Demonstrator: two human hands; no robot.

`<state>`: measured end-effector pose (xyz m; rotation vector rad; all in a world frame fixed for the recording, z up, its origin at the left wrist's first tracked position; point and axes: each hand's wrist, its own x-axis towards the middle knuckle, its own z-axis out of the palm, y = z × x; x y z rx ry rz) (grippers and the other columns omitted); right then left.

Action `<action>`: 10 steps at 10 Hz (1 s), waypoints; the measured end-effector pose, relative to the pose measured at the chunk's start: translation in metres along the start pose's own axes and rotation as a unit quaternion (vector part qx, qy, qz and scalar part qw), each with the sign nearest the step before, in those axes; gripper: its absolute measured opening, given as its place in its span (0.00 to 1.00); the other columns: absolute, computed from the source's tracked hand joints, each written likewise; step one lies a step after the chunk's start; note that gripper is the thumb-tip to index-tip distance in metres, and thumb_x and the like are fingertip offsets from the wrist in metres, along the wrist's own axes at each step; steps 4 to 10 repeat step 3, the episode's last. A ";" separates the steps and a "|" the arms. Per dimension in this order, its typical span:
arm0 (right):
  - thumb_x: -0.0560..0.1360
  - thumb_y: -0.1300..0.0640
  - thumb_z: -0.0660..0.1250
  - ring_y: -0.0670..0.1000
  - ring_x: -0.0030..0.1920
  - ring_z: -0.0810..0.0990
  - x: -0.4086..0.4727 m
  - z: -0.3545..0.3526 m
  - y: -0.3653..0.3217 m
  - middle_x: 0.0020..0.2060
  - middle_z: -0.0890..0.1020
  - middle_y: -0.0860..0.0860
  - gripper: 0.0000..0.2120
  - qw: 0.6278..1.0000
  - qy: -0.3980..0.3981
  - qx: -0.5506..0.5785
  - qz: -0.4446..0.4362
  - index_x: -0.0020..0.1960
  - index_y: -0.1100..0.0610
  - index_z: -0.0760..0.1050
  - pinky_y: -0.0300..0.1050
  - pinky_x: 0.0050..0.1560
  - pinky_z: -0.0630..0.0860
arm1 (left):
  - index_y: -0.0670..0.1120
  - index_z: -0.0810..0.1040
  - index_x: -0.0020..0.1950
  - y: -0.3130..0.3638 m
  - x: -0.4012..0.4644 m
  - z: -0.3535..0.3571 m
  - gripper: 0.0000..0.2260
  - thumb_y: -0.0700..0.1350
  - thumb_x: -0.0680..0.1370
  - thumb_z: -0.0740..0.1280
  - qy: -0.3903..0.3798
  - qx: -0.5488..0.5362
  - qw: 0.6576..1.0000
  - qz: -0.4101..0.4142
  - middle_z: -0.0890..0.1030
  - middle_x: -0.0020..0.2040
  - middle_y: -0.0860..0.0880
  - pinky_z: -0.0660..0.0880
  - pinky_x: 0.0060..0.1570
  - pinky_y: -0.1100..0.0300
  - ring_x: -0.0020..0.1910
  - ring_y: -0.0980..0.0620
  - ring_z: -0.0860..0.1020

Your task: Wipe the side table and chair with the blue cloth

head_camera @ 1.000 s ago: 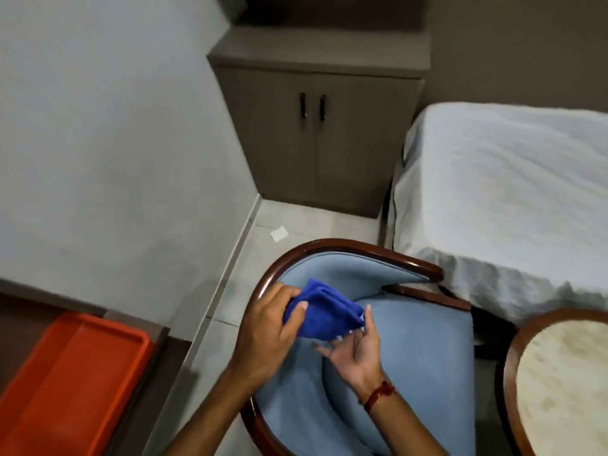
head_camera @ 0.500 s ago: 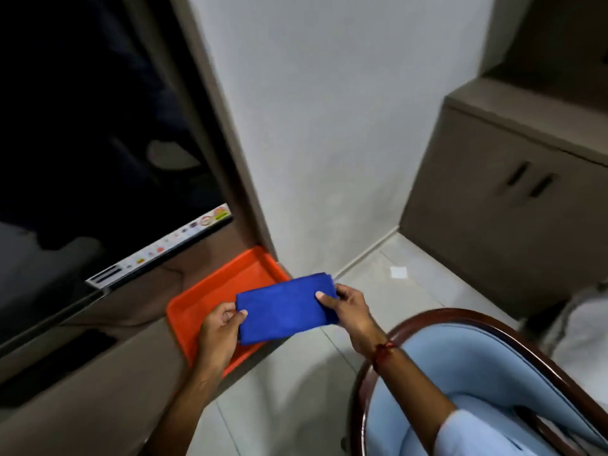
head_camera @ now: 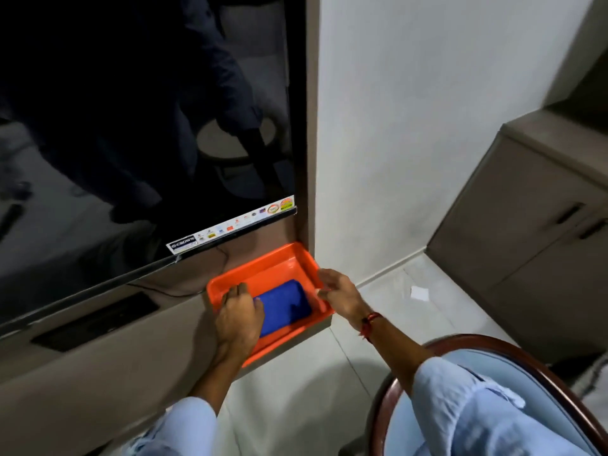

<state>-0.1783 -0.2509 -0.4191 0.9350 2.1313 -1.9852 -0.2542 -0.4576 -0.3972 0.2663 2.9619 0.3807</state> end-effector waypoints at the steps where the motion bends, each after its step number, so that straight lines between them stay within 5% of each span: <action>1: 0.78 0.65 0.70 0.54 0.73 0.75 0.010 0.054 -0.030 0.73 0.77 0.55 0.27 0.978 -0.081 -0.181 -0.064 0.76 0.58 0.71 0.45 0.73 0.71 | 0.41 0.75 0.73 -0.056 0.009 -0.030 0.21 0.48 0.81 0.66 -0.010 -0.034 0.999 0.007 0.79 0.70 0.40 0.73 0.70 0.49 0.70 0.39 0.76; 2: 0.80 0.58 0.68 0.55 0.77 0.70 0.023 0.124 -0.067 0.76 0.73 0.54 0.27 0.904 -0.168 -0.348 -0.185 0.78 0.56 0.69 0.46 0.77 0.64 | 0.40 0.74 0.75 -0.129 0.018 -0.064 0.23 0.44 0.81 0.68 0.016 -0.055 0.998 0.019 0.78 0.70 0.39 0.69 0.73 0.50 0.71 0.39 0.75; 3: 0.79 0.56 0.68 0.56 0.80 0.64 0.034 0.184 -0.103 0.78 0.70 0.55 0.29 0.821 -0.205 -0.456 -0.276 0.79 0.55 0.67 0.58 0.80 0.61 | 0.40 0.70 0.79 -0.176 0.030 -0.096 0.26 0.48 0.82 0.67 0.032 -0.027 0.999 0.008 0.75 0.76 0.40 0.67 0.76 0.49 0.75 0.41 0.73; 10: 0.79 0.56 0.68 0.56 0.80 0.64 0.034 0.184 -0.103 0.78 0.70 0.55 0.29 0.821 -0.205 -0.456 -0.276 0.79 0.55 0.67 0.58 0.80 0.61 | 0.40 0.70 0.79 -0.176 0.030 -0.096 0.26 0.48 0.82 0.67 0.032 -0.027 0.999 0.008 0.75 0.76 0.40 0.67 0.76 0.49 0.75 0.41 0.73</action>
